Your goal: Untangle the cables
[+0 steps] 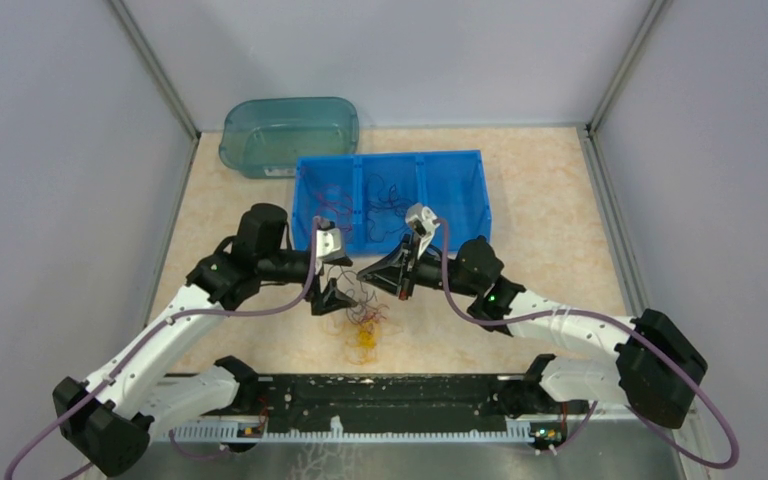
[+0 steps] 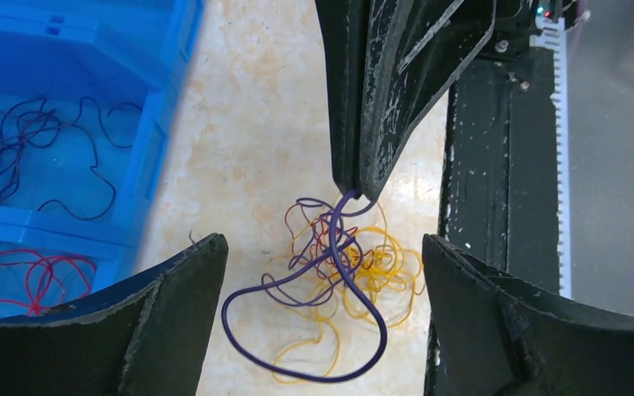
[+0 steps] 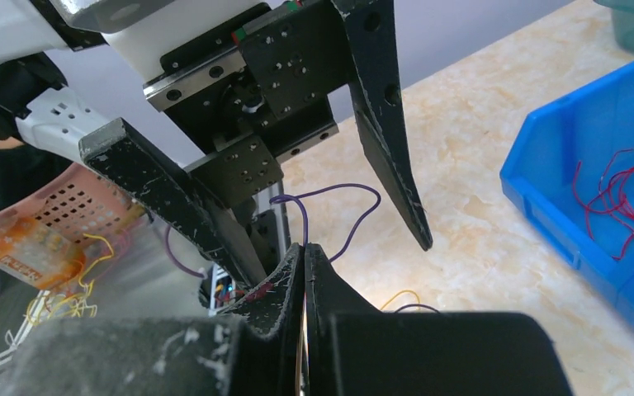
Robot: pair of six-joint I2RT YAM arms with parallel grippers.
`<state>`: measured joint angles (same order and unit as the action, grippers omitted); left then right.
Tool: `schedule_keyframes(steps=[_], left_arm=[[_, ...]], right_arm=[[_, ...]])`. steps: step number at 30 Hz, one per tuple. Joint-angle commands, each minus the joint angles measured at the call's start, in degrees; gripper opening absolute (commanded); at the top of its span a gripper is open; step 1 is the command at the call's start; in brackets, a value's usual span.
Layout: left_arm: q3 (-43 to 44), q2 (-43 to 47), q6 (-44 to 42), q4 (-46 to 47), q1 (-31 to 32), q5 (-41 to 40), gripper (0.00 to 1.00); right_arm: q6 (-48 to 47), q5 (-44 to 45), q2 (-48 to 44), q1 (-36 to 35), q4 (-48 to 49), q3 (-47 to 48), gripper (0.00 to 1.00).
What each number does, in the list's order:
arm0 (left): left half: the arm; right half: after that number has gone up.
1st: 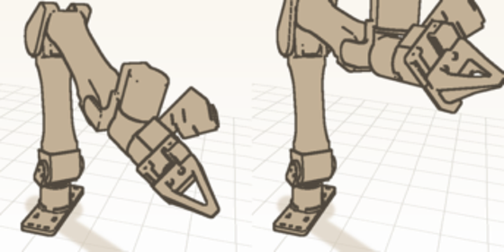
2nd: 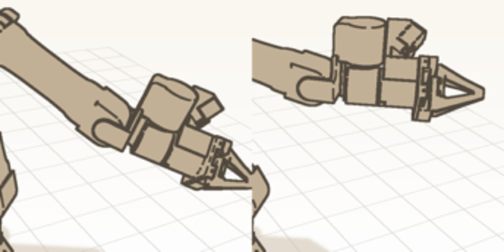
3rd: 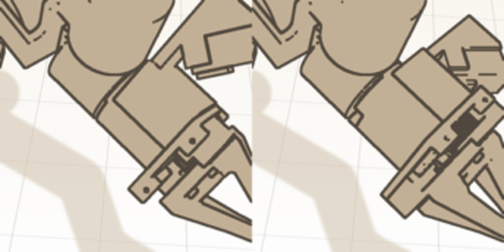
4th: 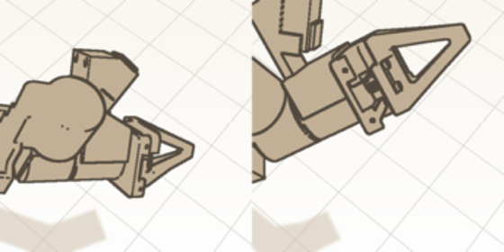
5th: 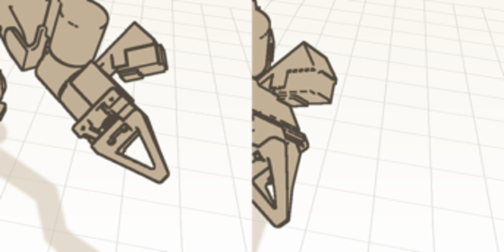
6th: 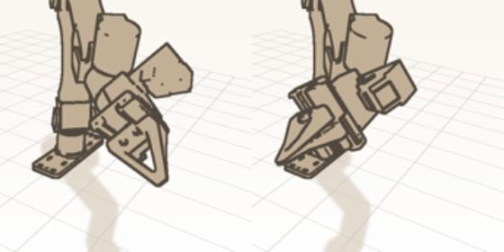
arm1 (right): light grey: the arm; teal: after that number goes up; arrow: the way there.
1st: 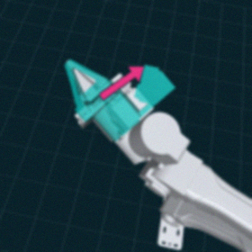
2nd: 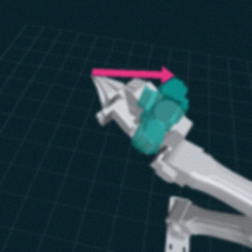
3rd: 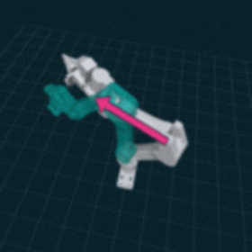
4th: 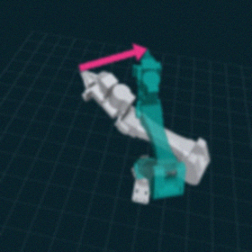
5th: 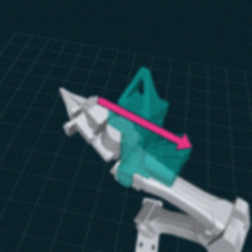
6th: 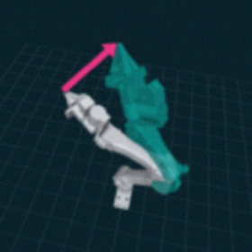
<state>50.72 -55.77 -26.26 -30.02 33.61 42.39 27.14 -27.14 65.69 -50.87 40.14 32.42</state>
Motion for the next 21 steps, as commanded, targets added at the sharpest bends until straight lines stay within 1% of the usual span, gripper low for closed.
schedule_keyframes(steps=[1, 6, 9, 11, 12, 15, 17, 18, 19, 20, 21], left_arm=[[-1.9, 1.6, 7.1, 8.4, -0.2, 5.3, 0.91], [-3.1, 0.8, 12.4, 12.1, -0.2, 7.9, 0.83], [-3.4, 0.4, 15.0, 14.8, -0.2, 9.8, 0.64], [-3.3, 0.1, 15.7, 15.7, -0.2, 10.4, 0.48], [-3.2, 0.0, 15.7, 15.6, -0.2, 10.6, 0.42], [-3.1, -0.1, 14.9, 15.1, -0.2, 11.5, 0.2], [-3.1, -0.2, 13.5, 13.7, -0.2, 11.6, 0.08], [-2.9, -0.3, 12.6, 12.8, -0.2, 11.5, 0.04], [-2.8, -0.2, 11.8, 11.9, -0.2, 11.1, 0.01], [-2.5, 0.0, 11.1, 11.3, -0.2, 10.8, 0.01], [-2.1, 0.2, 10.6, 10.9, -0.2, 10.5, 0.01]], right_arm=[[2.3, -1.6, 0.6, -0.5, 6.1, 3.9, 0.0], [4.6, -1.7, 1.6, -0.5, 9.1, 4.3, 0.0], [6.2, -1.8, 2.2, -0.5, 11.3, 4.3, 0.0], [6.8, -1.6, 2.3, -0.5, 12.3, 4.1, 0.0], [7.1, -1.6, 2.2, -0.5, 12.7, 4.0, 0.0], [7.8, -1.2, 2.1, -0.5, 13.5, 3.9, 0.0], [8.0, 0.0, 1.5, -0.5, 13.8, 3.4, 0.0], [8.1, 0.6, 1.2, -0.4, 14.0, 3.2, 0.04], [8.1, 1.2, 0.6, -0.4, 13.8, 2.9, 0.13], [7.9, 2.1, 0.0, -0.4, 13.6, 2.6, 0.26], [7.6, 2.7, -0.6, -0.4, 13.6, 2.0, 0.36]])
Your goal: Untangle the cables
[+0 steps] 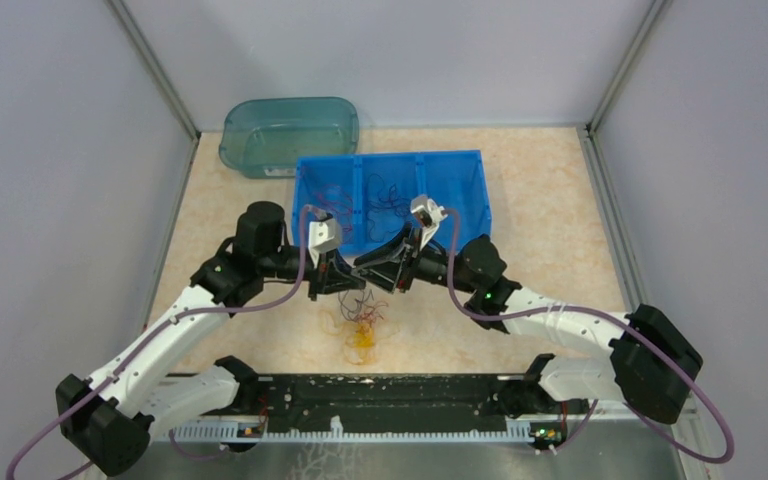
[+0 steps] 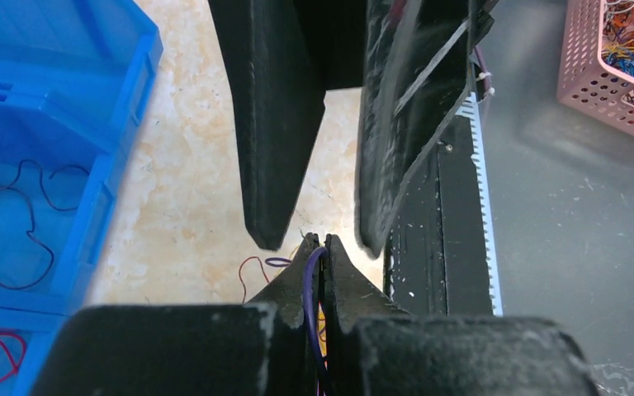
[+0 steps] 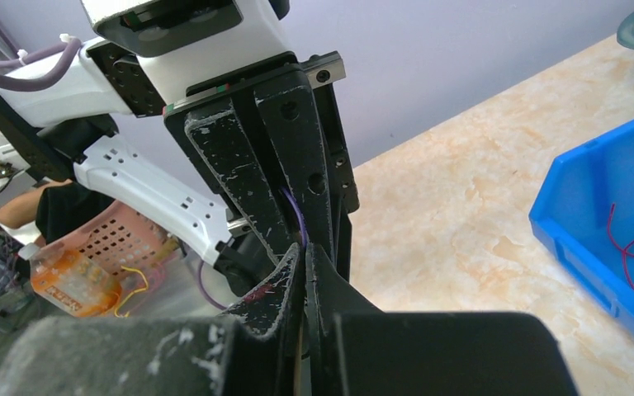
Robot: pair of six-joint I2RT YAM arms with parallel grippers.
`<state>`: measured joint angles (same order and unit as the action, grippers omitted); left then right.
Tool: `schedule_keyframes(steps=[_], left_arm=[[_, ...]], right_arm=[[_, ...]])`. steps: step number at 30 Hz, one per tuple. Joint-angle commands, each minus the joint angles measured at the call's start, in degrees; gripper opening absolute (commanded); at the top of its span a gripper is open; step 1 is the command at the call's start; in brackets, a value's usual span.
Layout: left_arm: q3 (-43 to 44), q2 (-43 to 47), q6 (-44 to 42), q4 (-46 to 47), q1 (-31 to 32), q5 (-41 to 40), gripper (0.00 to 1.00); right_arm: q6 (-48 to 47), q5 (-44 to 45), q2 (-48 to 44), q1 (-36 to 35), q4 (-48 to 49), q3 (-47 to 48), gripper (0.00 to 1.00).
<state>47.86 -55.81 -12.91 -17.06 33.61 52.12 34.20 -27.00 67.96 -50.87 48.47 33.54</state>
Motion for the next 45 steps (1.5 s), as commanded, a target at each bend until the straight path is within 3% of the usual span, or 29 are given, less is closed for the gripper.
schedule_keyframes(steps=[1, 3, 6, 8, 13, 22, 30, 35, 45], left_arm=[[1.1, 0.4, -3.1, -2.3, -0.2, 0.5, 0.01], [2.2, 0.4, -3.9, -2.6, -0.2, -0.1, 0.01], [4.8, -0.1, -5.7, -4.5, -0.2, -1.0, 0.01], [6.6, -0.3, -6.7, -6.3, -0.2, -1.1, 0.01], [9.3, -0.4, -3.8, -7.0, -0.2, -0.4, 0.01], [14.5, -2.1, 2.6, -7.3, -0.2, 2.7, 0.01], [23.4, -3.3, 3.4, -10.1, -0.2, 4.4, 0.01], [29.7, -4.6, 3.9, -9.7, -0.2, 4.6, 0.01], [44.2, -6.9, -2.0, -6.7, -0.2, -2.7, 0.01]], right_arm=[[0.1, 3.3, -3.6, -0.3, 5.5, 0.0, 0.44], [-0.8, 4.0, -5.4, 0.2, 5.3, -2.0, 0.56], [-2.0, 5.0, -9.1, 1.4, 6.7, -6.7, 0.66], [-4.2, 5.7, -12.2, 1.5, 7.3, -10.0, 0.79], [-8.7, 2.8, -11.8, 0.8, 7.6, -13.0, 0.83], [-16.0, 5.9, 6.4, -4.7, 12.9, -2.9, 0.81], [-9.6, 4.7, 21.5, -4.9, 26.3, -1.0, 0.61], [-7.0, 4.3, 26.1, -4.9, 31.7, -2.1, 0.51], [-6.0, 6.9, 30.6, -5.2, 33.0, -5.3, 0.49]])
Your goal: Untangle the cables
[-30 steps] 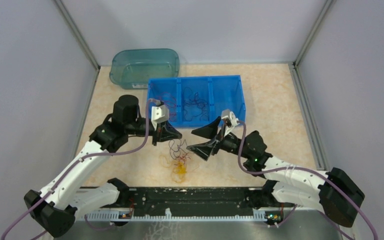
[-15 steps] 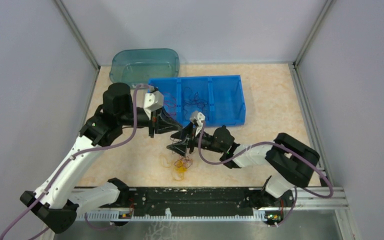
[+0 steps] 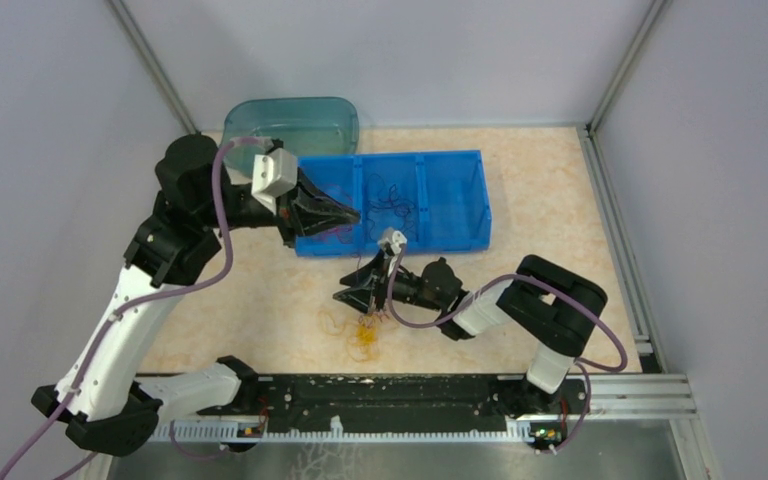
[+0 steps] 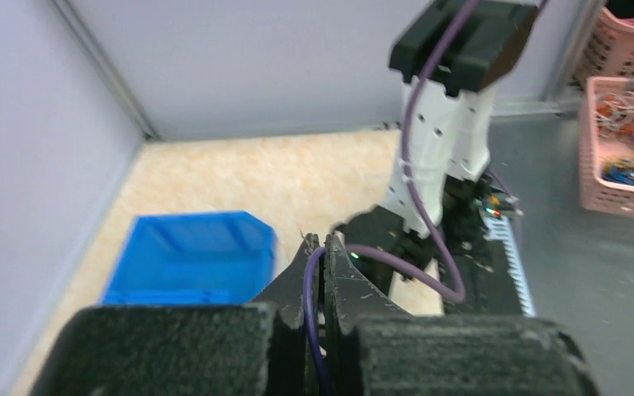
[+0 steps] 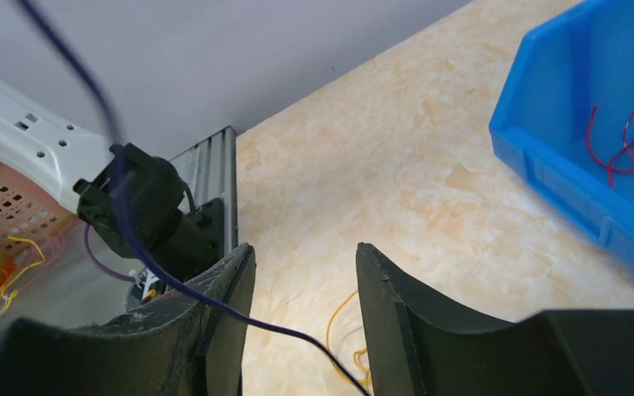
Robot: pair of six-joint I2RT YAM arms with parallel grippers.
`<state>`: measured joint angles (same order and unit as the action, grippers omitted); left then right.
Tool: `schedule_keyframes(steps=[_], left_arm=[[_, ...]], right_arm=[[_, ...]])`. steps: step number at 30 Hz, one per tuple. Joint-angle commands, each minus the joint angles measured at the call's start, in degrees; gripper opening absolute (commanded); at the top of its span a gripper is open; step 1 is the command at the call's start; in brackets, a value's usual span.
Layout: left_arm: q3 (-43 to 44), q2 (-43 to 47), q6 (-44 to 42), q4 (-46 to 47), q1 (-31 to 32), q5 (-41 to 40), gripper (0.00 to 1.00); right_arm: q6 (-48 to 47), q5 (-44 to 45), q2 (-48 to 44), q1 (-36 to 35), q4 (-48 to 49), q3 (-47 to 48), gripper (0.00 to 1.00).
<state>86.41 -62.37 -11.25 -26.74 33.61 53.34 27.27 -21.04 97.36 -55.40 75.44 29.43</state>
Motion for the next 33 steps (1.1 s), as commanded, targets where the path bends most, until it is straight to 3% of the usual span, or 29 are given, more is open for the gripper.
schedule_keyframes(steps=[1, 13, 19, 26, 33], left_arm=[[7.0, -0.4, -4.7, 4.2, -0.2, -5.5, 0.01], [15.3, -1.2, -16.2, 23.9, -0.2, -18.2, 0.0], [24.0, -4.6, -18.7, 24.3, -0.2, -18.6, 0.0], [29.2, -7.0, -23.4, 30.8, -0.2, -20.7, 0.0], [34.4, -9.3, -28.3, 34.6, -0.2, -21.3, 0.0]], right_arm=[[1.1, 1.2, 1.4, -0.8, 6.3, -1.5, 0.49], [0.4, 2.3, 1.6, -1.4, 3.0, -1.4, 0.46], [0.0, 2.9, 1.6, -1.9, 0.6, -0.3, 0.44], [-1.6, 4.5, 2.5, -3.3, -2.4, -1.1, 0.44], [-0.7, 7.4, 5.2, -3.9, 1.9, -4.6, 0.47]])
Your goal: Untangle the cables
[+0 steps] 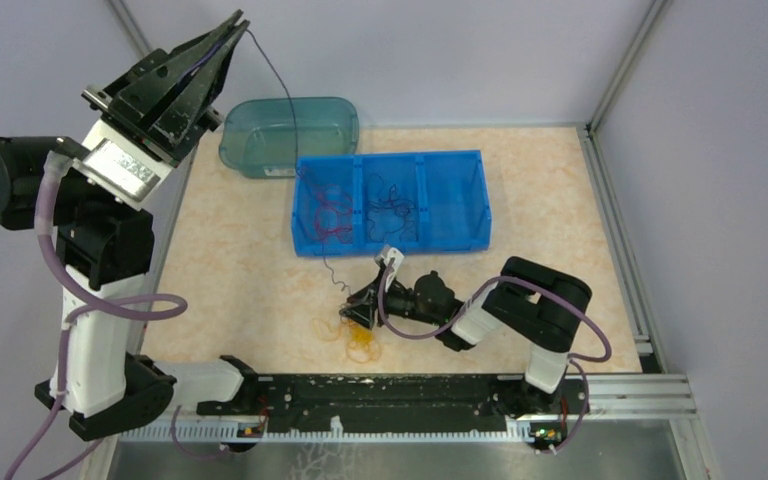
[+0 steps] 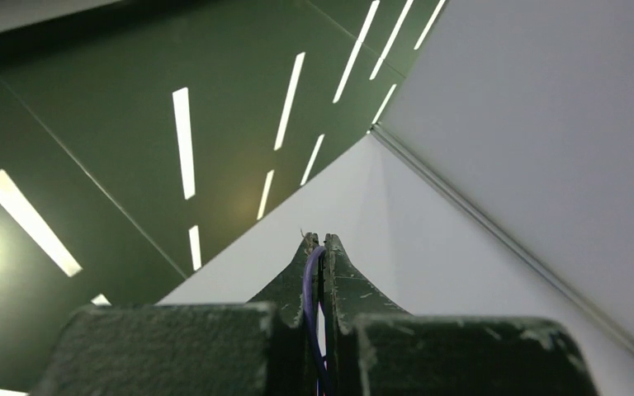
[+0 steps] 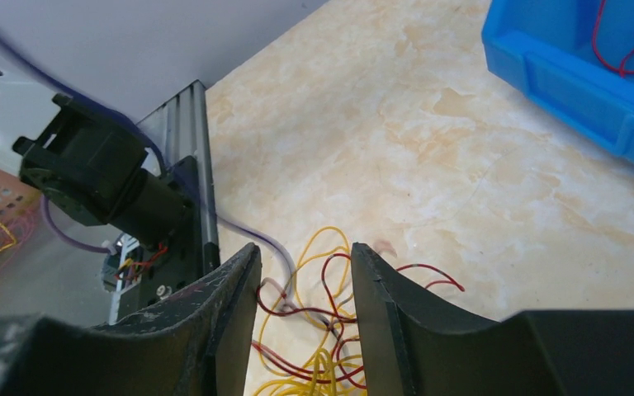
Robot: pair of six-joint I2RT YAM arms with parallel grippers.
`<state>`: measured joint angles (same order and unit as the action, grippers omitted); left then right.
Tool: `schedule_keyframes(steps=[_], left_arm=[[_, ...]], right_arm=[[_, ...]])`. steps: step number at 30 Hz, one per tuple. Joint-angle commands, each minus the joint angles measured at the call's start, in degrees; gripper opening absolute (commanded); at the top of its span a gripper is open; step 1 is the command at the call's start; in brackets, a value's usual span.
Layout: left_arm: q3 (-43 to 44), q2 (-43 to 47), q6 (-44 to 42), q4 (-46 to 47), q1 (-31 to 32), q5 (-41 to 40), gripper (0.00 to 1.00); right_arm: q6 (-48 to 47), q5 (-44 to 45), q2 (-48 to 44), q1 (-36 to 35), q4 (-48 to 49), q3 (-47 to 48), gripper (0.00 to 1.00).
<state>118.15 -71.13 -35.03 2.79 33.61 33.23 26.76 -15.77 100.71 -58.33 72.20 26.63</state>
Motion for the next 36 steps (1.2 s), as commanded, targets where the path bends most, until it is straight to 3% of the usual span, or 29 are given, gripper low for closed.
schedule_keyframes(steps=[1, 9, 14, 17, 21, 26, 30, 36], left_arm=[[2.8, -0.5, -5.1, 5.9, -0.2, -1.3, 0.0], [5.1, -1.4, -9.5, 7.7, -0.2, -0.2, 0.0], [7.1, -3.0, -16.2, 14.8, -0.2, -1.5, 0.0], [11.3, -4.9, -16.1, 9.8, -0.2, -1.4, 0.0], [4.1, -2.0, -16.0, 7.1, -0.2, 0.4, 0.0], [-2.9, 0.0, -15.3, 4.8, -0.2, 0.4, 0.0], [-8.1, 1.0, -14.1, 4.4, -0.2, -0.4, 0.0], [-16.3, 1.6, -12.7, 4.3, 0.2, -0.4, 0.0]], right_arm=[[-0.1, 2.3, 2.3, -1.0, 5.8, -2.1, 0.48], [-0.4, 4.2, 3.5, -2.2, 7.8, -3.5, 0.55], [-0.9, 5.2, 4.0, -2.8, 7.9, -4.6, 0.56], [0.0, 5.6, 3.9, -2.9, 10.4, -5.8, 0.56], [-0.6, 7.0, -1.3, -2.8, 9.2, -6.3, 0.61], [-4.1, 9.9, -12.7, -2.8, -2.7, -4.8, 0.72], [-5.8, 13.3, -20.7, -2.8, -10.6, -3.9, 0.91], [-8.3, 20.8, -31.7, -2.5, -20.3, -4.1, 0.96]])
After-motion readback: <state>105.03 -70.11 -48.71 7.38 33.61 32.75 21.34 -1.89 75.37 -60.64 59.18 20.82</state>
